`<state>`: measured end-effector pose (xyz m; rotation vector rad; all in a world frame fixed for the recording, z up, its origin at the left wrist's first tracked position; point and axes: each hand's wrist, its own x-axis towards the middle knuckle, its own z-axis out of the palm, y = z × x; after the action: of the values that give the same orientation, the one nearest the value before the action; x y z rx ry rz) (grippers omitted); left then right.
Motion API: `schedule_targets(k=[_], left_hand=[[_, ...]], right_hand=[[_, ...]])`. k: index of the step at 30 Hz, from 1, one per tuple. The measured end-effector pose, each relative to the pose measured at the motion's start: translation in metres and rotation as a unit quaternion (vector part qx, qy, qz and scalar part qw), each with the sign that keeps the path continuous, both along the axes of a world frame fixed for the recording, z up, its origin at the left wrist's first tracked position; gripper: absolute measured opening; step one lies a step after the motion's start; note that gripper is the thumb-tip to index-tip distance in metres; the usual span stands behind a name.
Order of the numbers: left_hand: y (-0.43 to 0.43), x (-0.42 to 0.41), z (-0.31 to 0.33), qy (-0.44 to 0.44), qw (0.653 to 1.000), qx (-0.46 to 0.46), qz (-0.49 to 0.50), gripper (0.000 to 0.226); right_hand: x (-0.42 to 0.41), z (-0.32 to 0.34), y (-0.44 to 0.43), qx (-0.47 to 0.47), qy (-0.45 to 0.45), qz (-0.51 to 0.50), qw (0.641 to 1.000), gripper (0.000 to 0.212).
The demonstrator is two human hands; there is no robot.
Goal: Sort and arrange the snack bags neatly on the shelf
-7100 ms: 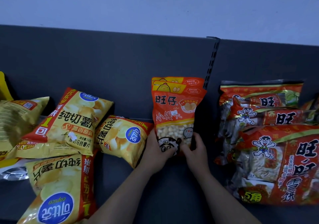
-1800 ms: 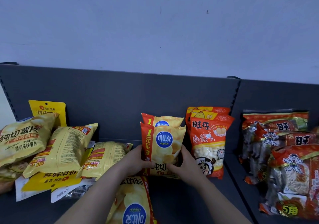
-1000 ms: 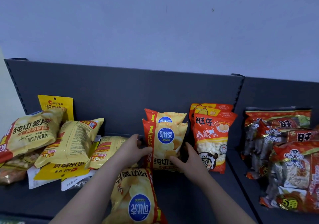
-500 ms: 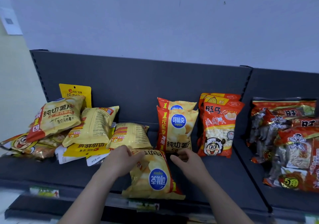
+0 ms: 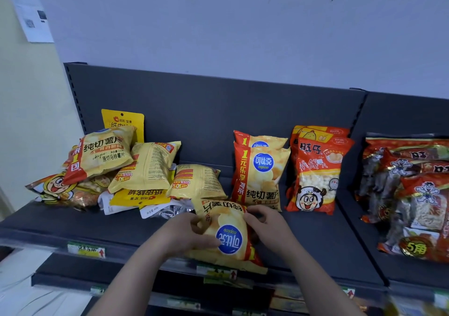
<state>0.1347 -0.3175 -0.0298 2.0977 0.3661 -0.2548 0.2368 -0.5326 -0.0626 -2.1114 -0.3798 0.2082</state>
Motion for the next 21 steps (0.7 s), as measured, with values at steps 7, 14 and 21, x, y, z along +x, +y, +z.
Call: schedule_targets(k=[7, 14, 21], left_hand=[[0.011, -0.009, 0.019, -0.117, 0.988, -0.08, 0.063, 0.026], [0.018, -0.003, 0.053, -0.183, 0.976, -0.077, 0.085, 0.037], [0.019, 0.01, 0.071, -0.218, 0.973, -0.053, 0.051, 0.041]], right_hand=[[-0.005, 0.016, 0.001, 0.029, 0.022, 0.024, 0.999, 0.035], [-0.003, 0.051, 0.009, -0.017, -0.053, 0.115, 0.992, 0.057], [0.0, 0.082, 0.026, 0.014, 0.039, 0.239, 0.97, 0.025]])
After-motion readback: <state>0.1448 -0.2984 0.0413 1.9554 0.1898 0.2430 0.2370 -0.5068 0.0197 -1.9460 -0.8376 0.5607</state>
